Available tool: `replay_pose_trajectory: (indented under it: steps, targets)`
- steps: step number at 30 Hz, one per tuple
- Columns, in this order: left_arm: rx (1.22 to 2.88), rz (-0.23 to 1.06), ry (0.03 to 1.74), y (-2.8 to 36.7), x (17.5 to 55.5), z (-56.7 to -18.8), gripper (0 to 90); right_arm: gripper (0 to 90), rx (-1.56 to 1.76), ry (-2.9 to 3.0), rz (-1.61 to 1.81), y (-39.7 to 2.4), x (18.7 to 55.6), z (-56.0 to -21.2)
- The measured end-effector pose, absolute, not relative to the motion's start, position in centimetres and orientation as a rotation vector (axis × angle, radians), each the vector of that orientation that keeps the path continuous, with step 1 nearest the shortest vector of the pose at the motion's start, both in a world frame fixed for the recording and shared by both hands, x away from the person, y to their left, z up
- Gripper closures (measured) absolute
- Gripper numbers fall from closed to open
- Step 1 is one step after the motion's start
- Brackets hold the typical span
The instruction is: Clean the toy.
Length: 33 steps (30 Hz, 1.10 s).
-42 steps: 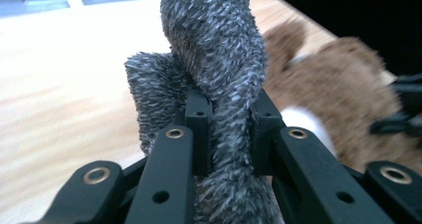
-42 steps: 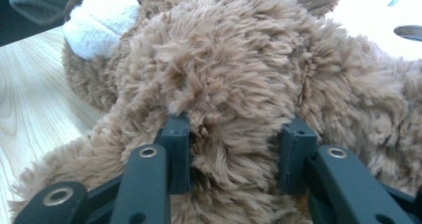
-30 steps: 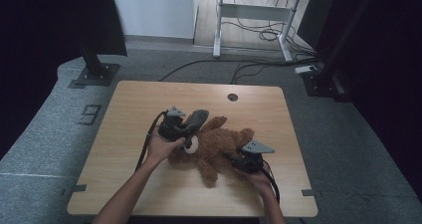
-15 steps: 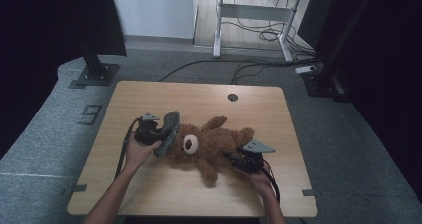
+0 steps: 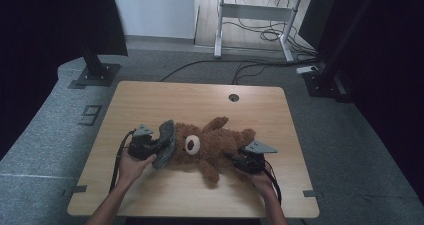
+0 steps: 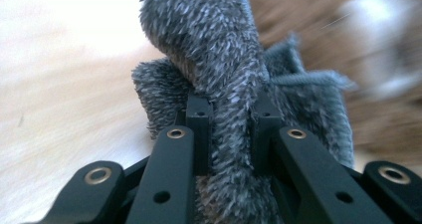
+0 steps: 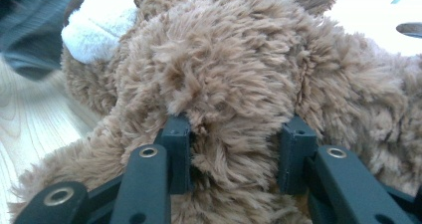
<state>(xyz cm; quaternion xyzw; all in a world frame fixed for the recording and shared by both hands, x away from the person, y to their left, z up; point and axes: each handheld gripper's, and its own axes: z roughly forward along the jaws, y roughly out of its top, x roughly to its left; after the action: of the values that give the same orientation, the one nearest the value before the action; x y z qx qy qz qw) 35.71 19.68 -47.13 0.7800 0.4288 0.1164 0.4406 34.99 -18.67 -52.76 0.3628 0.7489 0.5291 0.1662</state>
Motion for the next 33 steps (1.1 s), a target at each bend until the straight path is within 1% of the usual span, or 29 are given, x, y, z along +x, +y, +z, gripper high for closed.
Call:
replay_pose_trajectory:
  steps: [2, 4, 6, 10, 17, 23, 27, 33]
  targets:
    - [1.921, 0.28, 0.996, 18.7, 34.6, -45.9, 76.2, 58.2, 1.031, 2.132, 1.506, -18.6, 35.0, -52.8]
    - [1.932, 0.269, 0.94, 17.2, 33.8, -45.5, 76.2, 58.2, 1.031, 2.132, 1.505, -18.6, 35.0, -52.8]
    - [1.956, 0.251, 0.913, 15.6, 33.5, -46.0, 76.1, 58.2, 1.031, 2.132, 1.505, -18.6, 35.0, -52.8]
    - [1.952, 0.213, 0.914, 14.4, 33.5, -47.6, 76.2, 58.1, 1.032, 2.134, 1.501, -18.6, 35.0, -52.8]
    - [1.962, 0.233, 0.942, 15.8, 33.3, -48.6, 76.6, 58.1, 1.024, 2.139, 1.502, -18.6, 35.0, -52.8]
    - [1.989, 0.258, 1.031, 18.4, 33.5, -50.5, 76.6, 58.1, 1.023, 2.14, 1.509, -18.6, 35.0, -52.8]
    - [1.963, 0.245, 1.075, 19.8, 33.8, -50.5, 76.7, 58.2, 1.023, 2.138, 1.512, -18.7, 35.0, -52.8]
    - [1.968, 0.227, 0.958, 17.1, 32.5, -49.1, 76.6, 58.2, 1.025, 2.136, 1.522, -18.8, 35.1, -52.8]
